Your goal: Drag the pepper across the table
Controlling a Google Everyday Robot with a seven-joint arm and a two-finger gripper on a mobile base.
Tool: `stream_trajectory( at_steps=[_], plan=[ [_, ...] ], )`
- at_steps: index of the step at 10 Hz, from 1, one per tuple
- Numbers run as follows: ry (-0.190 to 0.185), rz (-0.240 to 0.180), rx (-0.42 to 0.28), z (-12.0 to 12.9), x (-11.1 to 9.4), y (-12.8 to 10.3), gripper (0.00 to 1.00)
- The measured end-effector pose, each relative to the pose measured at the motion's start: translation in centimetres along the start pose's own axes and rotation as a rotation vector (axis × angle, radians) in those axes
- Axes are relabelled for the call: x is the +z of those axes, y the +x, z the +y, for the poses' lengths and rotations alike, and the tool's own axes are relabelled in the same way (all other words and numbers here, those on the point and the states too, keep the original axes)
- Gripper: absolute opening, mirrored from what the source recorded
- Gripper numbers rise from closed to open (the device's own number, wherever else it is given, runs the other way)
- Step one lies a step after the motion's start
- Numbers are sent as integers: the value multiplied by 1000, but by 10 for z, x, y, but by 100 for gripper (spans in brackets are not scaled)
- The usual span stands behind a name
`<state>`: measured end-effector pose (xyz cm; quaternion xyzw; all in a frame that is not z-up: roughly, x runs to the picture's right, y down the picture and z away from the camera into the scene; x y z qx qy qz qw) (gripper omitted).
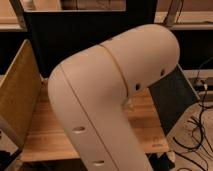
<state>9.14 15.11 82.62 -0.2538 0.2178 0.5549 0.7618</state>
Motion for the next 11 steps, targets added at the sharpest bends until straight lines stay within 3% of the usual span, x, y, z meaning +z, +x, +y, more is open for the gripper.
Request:
stream_trajectory(
  at_steps=[2, 8, 10, 11],
  plan=[
    [-23, 58, -10, 5, 21, 3, 80],
    [-53, 121, -43, 20, 57, -5, 80],
    [-59, 128, -48, 23, 64, -7, 73],
    [-59, 125, -56, 25, 66, -9, 61]
  ],
)
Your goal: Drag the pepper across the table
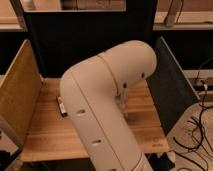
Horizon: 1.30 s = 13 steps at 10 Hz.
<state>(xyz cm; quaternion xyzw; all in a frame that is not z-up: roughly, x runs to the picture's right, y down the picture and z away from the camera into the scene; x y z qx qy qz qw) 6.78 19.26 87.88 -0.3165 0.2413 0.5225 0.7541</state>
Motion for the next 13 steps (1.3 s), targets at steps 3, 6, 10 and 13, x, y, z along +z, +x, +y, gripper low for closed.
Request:
stream_trajectory(
  at_steps=[3, 6, 10, 13],
  plan=[
    [6, -15, -15, 3, -4, -4, 33],
    [12, -26, -18, 4, -5, -4, 4],
    [56, -4, 22, -13, 5, -7, 0],
    [118, 7, 107, -53, 7, -18, 0]
  ],
)
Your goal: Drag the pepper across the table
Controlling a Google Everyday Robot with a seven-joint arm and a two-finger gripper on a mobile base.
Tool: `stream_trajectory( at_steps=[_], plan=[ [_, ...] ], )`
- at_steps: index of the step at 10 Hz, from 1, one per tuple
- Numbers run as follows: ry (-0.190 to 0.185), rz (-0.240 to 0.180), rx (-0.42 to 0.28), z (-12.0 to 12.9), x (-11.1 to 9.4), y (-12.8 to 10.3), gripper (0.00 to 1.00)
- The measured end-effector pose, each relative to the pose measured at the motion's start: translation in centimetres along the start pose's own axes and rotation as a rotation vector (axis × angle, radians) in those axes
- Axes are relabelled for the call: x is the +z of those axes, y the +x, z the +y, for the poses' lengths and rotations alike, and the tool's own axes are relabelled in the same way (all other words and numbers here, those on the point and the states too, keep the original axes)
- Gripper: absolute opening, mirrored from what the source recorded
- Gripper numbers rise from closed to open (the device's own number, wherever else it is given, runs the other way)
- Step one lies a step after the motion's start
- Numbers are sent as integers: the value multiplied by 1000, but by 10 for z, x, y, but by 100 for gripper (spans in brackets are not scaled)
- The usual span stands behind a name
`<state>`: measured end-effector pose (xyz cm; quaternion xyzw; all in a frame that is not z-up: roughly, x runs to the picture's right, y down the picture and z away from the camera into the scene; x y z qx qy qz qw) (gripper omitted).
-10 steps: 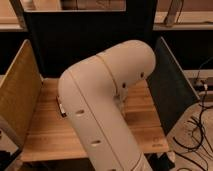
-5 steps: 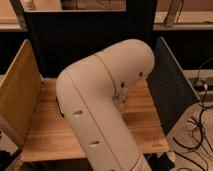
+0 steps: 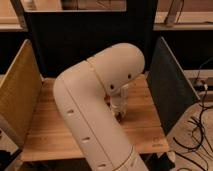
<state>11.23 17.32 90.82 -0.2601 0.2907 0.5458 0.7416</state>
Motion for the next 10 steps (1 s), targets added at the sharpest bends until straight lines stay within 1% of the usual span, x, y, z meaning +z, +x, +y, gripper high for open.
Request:
stream_trajectory(
  at_steps=[1, 2, 3, 4, 6, 8, 9, 10],
  plan=[
    [21, 2, 43, -19, -1, -4, 0],
    [33, 5, 79, -35, -1, -5, 0],
    [40, 13, 100, -44, 1, -4, 0],
    [50, 33, 151, -65, 6, -4, 0],
    [58, 58, 223, -94, 12, -3, 0],
    [48, 72, 299, -122, 15, -7, 0],
    [29, 74, 339, -134, 16, -8, 0],
    [5, 76, 363, -139, 15, -8, 0]
  ],
)
